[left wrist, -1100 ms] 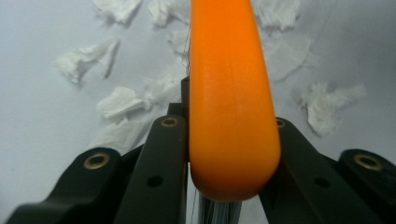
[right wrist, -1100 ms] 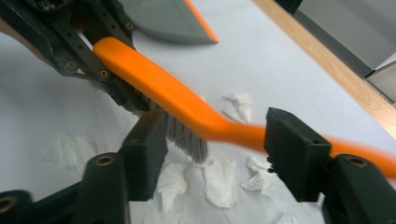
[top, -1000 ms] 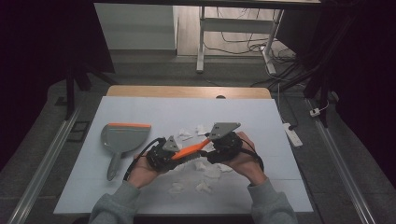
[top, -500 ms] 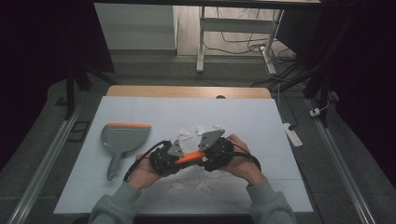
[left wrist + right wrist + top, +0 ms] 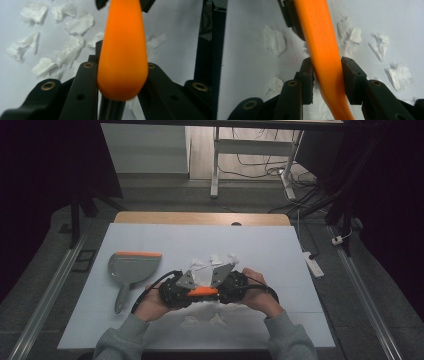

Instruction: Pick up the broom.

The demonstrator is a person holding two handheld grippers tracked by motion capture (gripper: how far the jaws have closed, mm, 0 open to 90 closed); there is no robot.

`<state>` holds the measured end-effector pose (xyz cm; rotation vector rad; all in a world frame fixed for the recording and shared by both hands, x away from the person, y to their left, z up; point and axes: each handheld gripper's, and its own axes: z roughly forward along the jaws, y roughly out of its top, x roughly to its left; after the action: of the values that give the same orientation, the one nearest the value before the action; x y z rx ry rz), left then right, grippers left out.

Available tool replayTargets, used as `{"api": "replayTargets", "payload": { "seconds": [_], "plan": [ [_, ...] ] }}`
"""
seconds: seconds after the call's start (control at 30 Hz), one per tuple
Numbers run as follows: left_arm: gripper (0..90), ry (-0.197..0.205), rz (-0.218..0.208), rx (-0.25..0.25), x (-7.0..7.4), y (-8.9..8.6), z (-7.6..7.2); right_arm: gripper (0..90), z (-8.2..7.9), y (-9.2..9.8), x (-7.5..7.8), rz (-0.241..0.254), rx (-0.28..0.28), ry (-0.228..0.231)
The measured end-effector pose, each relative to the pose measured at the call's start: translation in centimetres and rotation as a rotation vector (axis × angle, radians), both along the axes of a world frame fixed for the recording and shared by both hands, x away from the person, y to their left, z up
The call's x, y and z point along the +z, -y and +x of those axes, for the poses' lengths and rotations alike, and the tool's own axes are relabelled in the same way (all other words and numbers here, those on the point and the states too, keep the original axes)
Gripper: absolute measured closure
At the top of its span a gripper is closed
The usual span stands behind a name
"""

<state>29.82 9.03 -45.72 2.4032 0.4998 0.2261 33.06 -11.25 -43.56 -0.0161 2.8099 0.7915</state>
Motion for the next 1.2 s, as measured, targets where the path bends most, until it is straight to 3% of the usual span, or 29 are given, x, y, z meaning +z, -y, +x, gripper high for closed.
{"api": "replayTargets", "payload": {
  "seconds": [0.17,0.2,0.27,0.3,0.37,0.5,0.53,0.7,0.93,1.2],
  "plan": [
    [62.4,0.033,-0.048,0.048,0.2,-0.6,0.0,66.3,0.4,0.6,0.4,0.054,-0.013,-0.02],
    [57.8,0.045,-0.079,0.105,0.4,-1.0,0.1,66.4,0.4,0.7,0.4,0.062,-0.03,-0.016],
    [47.2,0.045,-0.099,0.129,0.5,-1.2,0.1,66.4,0.6,0.8,0.5,0.069,-0.044,-0.007],
    [43.3,0.073,-0.128,0.178,0.7,-1.9,0.1,66.5,0.7,1.0,0.6,0.082,-0.058,-0.005],
    [37.9,0.091,-0.145,0.207,0.9,-2.4,0.0,66.5,0.9,1.2,0.6,0.102,-0.085,-0.007],
    [35.4,0.122,-0.195,0.29,1.5,-4.4,-0.6,66.5,1.3,1.7,0.7,0.115,-0.132,-0.002],
    [35.3,0.13,-0.194,0.304,1.5,-4.8,-0.7,66.6,1.6,2.0,0.7,0.127,-0.172,0.009],
    [34.7,0.148,-0.205,0.363,1.2,-7.3,-2.1,66.7,2.2,2.9,0.9,0.173,-0.223,0.008],
    [34.9,0.13,-0.246,0.471,0.0,-10.4,-2.6,66.8,3.0,4.3,1.3,0.222,-0.286,0.009],
    [34.0,0.102,-0.223,0.528,-1.4,-12.2,-2.8,66.8,3.9,5.4,1.3,0.256,-0.351,0.016]
  ]
}}
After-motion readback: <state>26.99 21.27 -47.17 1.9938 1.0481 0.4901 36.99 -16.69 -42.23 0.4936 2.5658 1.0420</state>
